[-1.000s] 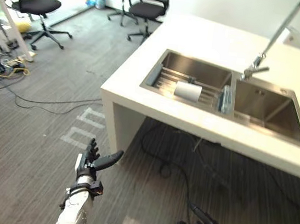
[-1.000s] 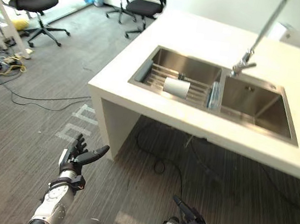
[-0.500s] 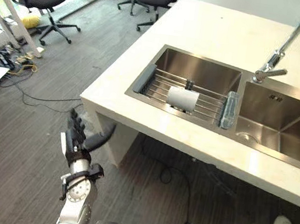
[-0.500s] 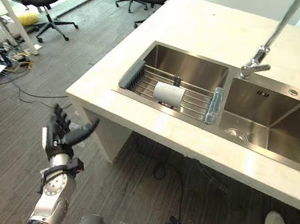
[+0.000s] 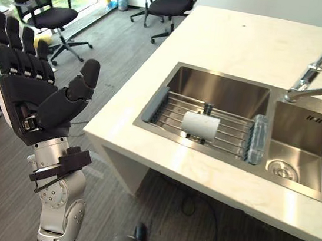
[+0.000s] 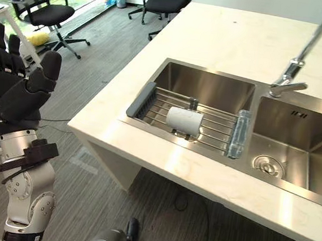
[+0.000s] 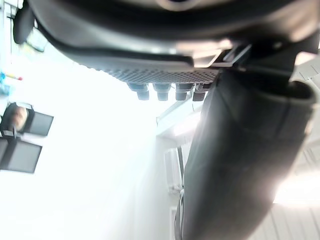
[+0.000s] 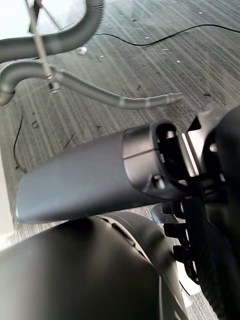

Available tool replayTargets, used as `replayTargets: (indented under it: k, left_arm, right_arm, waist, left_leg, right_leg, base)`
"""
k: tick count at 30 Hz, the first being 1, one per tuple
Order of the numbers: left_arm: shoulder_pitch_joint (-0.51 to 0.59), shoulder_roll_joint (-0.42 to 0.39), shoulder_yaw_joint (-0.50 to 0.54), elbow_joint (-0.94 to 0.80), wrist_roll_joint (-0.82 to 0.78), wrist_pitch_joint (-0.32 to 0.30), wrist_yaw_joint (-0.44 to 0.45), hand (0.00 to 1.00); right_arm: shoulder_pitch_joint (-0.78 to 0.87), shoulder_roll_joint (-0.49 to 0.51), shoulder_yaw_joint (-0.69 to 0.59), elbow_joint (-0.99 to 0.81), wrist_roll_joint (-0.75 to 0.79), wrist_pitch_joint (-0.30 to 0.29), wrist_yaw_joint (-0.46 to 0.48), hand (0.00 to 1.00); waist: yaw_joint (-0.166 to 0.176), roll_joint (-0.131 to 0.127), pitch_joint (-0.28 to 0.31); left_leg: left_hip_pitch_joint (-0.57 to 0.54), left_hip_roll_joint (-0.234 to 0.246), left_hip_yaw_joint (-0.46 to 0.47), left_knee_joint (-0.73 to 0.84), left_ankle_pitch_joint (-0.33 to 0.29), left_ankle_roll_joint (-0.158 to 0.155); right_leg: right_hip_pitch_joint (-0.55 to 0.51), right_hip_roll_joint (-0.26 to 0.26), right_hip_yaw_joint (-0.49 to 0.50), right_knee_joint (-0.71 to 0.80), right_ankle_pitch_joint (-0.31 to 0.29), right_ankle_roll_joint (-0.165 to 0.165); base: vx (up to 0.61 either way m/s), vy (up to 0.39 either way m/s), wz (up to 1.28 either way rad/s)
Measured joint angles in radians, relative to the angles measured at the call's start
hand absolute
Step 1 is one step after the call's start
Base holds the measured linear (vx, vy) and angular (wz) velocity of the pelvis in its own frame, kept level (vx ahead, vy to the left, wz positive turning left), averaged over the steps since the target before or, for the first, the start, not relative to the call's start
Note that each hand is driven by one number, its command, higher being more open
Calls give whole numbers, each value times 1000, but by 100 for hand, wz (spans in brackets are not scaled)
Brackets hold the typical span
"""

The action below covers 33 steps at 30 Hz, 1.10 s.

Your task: Walk over to the sink, pick up the cup, carry it to the dishwasher, place the cup inside the dishwasher, then close the dishwasher door

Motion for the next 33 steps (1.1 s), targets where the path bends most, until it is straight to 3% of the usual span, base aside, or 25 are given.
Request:
replayTargets:
  k: [5,17,21,26,33]
  left_arm:
    - [-118,22,-126,5,-3,114,-77,100]
    - [-134,64,-131,103,-50,358,-180,100]
    - [-134,85,-130,131,12,395,-194,100]
    - [-133,146,-129,302,119,458,-205,100]
    - [-131,270,-131,374,305,466,-208,100]
  right_arm:
    - [13,7,5,-15,-1,9,-5,100]
    - [22,5,26,-9,5,14,12,100]
    - [27,4,33,-7,24,16,16,100]
    - [32,-12,67,-10,41,38,22,100]
    - [22,-13,71,-10,44,73,48,100]
  waist:
    - [-40,-1,-30]
    - [-36,-6,-68]
    - [-34,-12,-82]
    - [-33,-20,-91]
    - [-33,-55,-83]
  left_leg:
    - [1,14,8,0,-1,-5]
    - [-13,45,38,-5,-9,-19]
    - [-17,46,40,-5,-4,-16]
    - [-16,49,39,-6,-3,-16]
    - [-16,49,44,-5,-7,-17]
  right_leg:
    - [7,13,3,-23,10,-7]
    - [-2,44,27,-101,70,-17]
    - [-2,46,29,-117,86,-17]
    - [10,51,26,-140,95,-19]
    - [17,52,23,-159,98,-19]
  base:
    - [90,-83,-8]
    - [-57,5,-11]
    - [-37,14,-2]
    - [0,0,0]
    - [14,-5,-1]
